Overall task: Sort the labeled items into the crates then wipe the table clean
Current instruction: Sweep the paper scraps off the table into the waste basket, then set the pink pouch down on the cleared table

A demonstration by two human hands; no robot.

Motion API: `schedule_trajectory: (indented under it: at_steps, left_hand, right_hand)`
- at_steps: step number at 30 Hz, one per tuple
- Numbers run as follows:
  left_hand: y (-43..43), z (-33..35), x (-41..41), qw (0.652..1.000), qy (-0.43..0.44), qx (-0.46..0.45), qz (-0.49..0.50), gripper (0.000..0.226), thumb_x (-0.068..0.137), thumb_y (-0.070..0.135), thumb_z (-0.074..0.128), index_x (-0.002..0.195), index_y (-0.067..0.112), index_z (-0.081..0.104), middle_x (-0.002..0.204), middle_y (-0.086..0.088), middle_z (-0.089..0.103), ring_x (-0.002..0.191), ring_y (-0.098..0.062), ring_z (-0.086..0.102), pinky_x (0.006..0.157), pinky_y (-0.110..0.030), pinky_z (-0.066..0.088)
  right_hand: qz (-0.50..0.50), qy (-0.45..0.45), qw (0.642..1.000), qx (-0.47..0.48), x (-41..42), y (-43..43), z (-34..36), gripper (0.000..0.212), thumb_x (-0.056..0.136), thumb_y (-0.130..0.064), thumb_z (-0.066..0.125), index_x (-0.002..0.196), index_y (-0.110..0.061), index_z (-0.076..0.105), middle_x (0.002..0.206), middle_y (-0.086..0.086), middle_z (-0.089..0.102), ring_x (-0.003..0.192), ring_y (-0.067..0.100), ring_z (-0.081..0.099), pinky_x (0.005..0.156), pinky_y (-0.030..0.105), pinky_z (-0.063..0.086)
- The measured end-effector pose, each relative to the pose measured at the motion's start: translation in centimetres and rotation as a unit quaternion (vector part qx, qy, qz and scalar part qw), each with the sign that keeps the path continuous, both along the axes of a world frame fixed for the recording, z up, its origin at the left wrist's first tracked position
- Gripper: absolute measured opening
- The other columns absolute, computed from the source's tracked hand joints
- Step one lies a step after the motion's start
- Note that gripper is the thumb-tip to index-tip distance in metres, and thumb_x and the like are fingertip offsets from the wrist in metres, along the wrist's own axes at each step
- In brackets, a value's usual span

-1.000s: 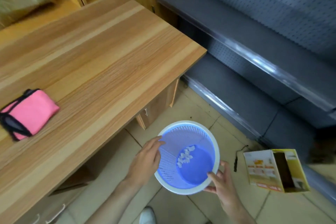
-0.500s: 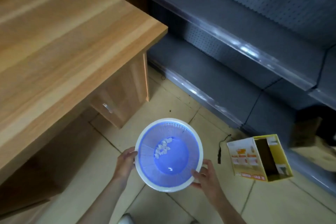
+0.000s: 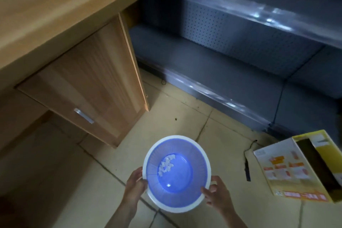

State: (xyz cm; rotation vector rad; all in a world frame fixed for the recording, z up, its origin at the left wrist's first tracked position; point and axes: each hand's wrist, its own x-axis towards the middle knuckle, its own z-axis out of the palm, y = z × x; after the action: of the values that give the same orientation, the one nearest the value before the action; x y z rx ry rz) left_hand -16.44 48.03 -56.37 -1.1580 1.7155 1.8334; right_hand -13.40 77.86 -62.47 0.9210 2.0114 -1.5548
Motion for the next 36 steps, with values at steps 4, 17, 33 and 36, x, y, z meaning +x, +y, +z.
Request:
schedule_trajectory:
  at_steps: [4, 17, 33, 36]
  left_hand:
    - [0.7, -0.5, -0.4, 0.999, 0.028, -0.020, 0.003, 0.068, 0.049, 0.003, 0.057, 0.116, 0.017, 0.062, 0.096, -0.002, 0.076, 0.084, -0.019, 0.067, 0.065, -0.030, 0.050]
    - [-0.5, 13.9, 1.4, 0.996, 0.056, -0.029, 0.056, 0.043, 0.095, 0.023, 0.062, 0.136, 0.024, 0.049, 0.133, 0.003, 0.055, 0.120, -0.013, 0.052, 0.115, -0.040, 0.034]
    - [-12.0, 46.7, 6.6, 0.970, 0.186, -0.068, 0.138, 0.019, 0.092, 0.031, 0.065, 0.111, 0.030, 0.064, 0.108, 0.010, 0.073, 0.109, -0.011, 0.064, 0.103, -0.037, 0.045]
    - [-16.8, 49.7, 9.1, 0.970, 0.189, -0.062, 0.139, 0.027, 0.093, 0.036, 0.061, 0.119, 0.027, 0.060, 0.116, 0.008, 0.068, 0.112, -0.009, 0.062, 0.103, -0.038, 0.047]
  right_hand:
    - [0.016, 0.014, 1.000, 0.000, -0.1, -0.6, -1.1, 0.043, 0.069, -0.010, 0.088, 0.100, -0.014, 0.058, 0.056, 0.011, 0.063, 0.043, 0.023, 0.054, 0.044, 0.030, 0.047]
    - [0.099, 0.093, 0.987, 0.083, -2.3, -2.2, 12.6, 0.044, 0.079, -0.009, 0.081, 0.118, -0.013, 0.061, 0.114, 0.004, 0.067, 0.105, 0.023, 0.062, 0.081, 0.023, 0.045]
    - [0.296, 0.171, 0.938, -0.060, -6.6, -20.4, 51.4, 0.028, 0.088, -0.013, 0.069, 0.115, -0.022, 0.065, 0.108, 0.000, 0.069, 0.097, 0.013, 0.067, 0.075, 0.013, 0.051]
    - [0.316, 0.175, 0.928, -0.087, -5.8, -26.1, 54.3, 0.027, 0.085, -0.015, 0.068, 0.112, -0.018, 0.065, 0.094, -0.001, 0.067, 0.083, 0.014, 0.063, 0.070, 0.014, 0.048]
